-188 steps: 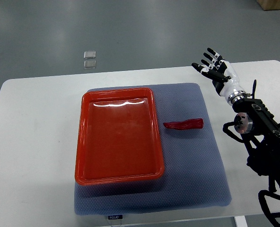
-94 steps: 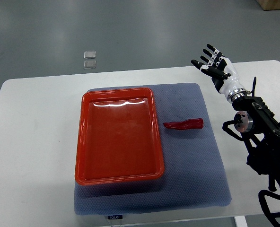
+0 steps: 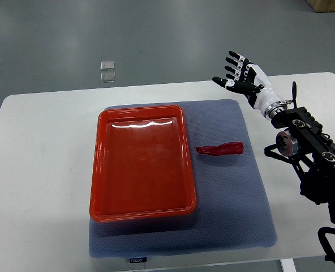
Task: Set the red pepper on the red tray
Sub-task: 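Move the right hand down toward the red pepper beside the tray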
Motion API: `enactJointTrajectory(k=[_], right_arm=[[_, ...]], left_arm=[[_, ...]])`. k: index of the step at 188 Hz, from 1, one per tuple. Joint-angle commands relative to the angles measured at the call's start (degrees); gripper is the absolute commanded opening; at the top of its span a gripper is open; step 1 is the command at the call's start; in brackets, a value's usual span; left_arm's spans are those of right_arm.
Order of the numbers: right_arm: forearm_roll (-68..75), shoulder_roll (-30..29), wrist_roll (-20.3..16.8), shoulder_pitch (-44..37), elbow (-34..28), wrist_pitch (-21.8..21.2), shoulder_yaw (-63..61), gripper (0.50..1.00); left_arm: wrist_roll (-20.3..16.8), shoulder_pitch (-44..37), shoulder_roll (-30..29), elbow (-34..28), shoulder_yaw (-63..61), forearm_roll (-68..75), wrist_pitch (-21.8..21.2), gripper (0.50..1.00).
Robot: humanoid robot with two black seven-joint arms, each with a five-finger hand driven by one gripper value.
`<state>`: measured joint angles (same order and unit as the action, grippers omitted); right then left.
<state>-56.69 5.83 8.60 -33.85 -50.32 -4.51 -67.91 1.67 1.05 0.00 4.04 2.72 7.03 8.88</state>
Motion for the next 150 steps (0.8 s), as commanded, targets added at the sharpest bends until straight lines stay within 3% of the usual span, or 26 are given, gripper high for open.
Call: enactJointTrajectory(k=[1, 44, 83, 150], right_arm=[[0.4, 4.9, 0.1, -3.0, 0.4, 0.2, 7.2, 0.921], [2.4, 17.7, 5.8, -10.4, -2.2, 1.3, 31.0, 0.903], [1.9, 27.4, 6.1, -17.1, -13.9, 3.6, 50.3, 0.901], [-8.2, 32.2, 4.7, -26.9, -20.5, 3.6, 67.0, 0.885]], left_arm=[[0.0, 0.0, 0.0, 0.0, 0.0, 0.0, 0.0, 1.0], [0.0, 0.0, 0.0, 0.0, 0.0, 0.0, 0.0, 1.0], [0.0, 0.0, 0.0, 0.0, 0.0, 0.0, 0.0, 1.0], [0.0, 0.0, 0.0, 0.0, 0.0, 0.0, 0.0, 1.0]])
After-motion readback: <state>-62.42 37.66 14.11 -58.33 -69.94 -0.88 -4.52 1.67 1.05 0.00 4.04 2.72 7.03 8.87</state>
